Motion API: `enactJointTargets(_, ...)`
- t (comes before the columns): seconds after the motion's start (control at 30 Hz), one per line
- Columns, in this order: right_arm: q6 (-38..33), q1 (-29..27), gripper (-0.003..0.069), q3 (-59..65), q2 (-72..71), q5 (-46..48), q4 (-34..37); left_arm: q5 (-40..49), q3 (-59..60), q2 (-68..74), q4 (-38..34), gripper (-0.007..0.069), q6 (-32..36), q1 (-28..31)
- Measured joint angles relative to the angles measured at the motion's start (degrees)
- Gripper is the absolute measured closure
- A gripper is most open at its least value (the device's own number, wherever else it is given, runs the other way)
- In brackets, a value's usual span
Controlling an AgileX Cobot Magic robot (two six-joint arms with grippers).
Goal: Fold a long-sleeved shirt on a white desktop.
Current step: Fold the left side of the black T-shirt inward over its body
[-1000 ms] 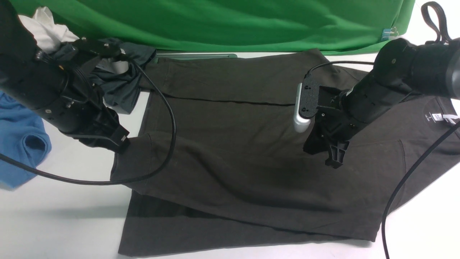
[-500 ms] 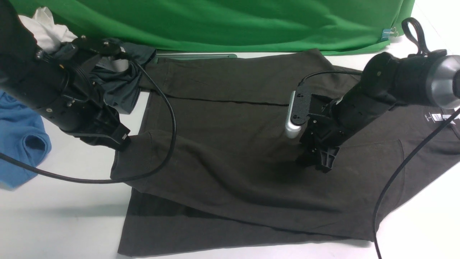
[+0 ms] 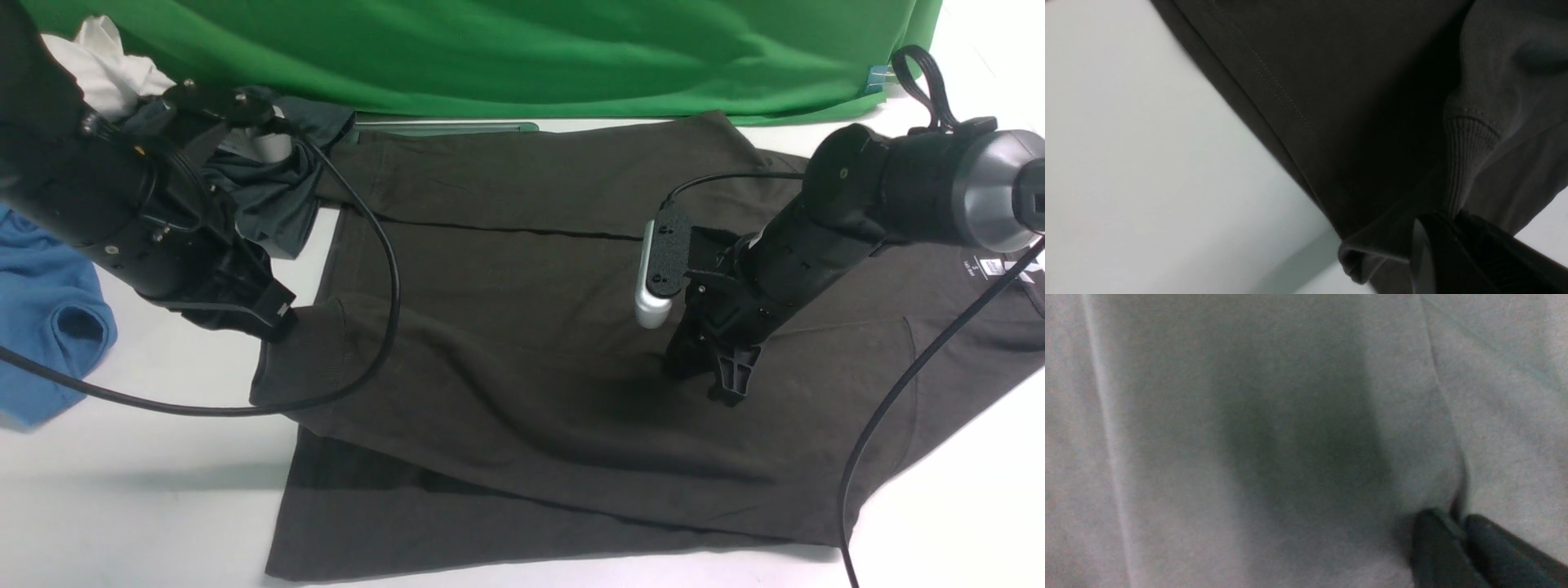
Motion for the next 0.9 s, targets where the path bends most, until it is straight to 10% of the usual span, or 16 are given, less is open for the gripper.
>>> enactJointTargets(0.9, 17.4, -5.3, 0.0644, 0.1, -4.4, -2.3, -6.5, -13.0, -0.4, 4.1, 0.7, 0.0596, 1.0, 0.0)
